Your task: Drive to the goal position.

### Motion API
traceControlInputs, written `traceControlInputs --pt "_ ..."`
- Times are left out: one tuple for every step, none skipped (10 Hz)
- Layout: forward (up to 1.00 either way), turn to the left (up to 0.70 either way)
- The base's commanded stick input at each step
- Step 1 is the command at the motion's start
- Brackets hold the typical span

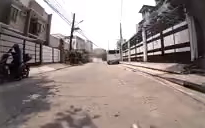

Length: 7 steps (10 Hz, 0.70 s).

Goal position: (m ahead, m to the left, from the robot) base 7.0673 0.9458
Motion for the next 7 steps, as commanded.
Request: traceControlInputs --pt "0.85 0.0" --pt "0.85 0.0" --pt "0.85 0.0" --pt "0.85 0.0" --pt "0.85 0.0" --pt "0.85 0.0" --pt "0.85 0.0"
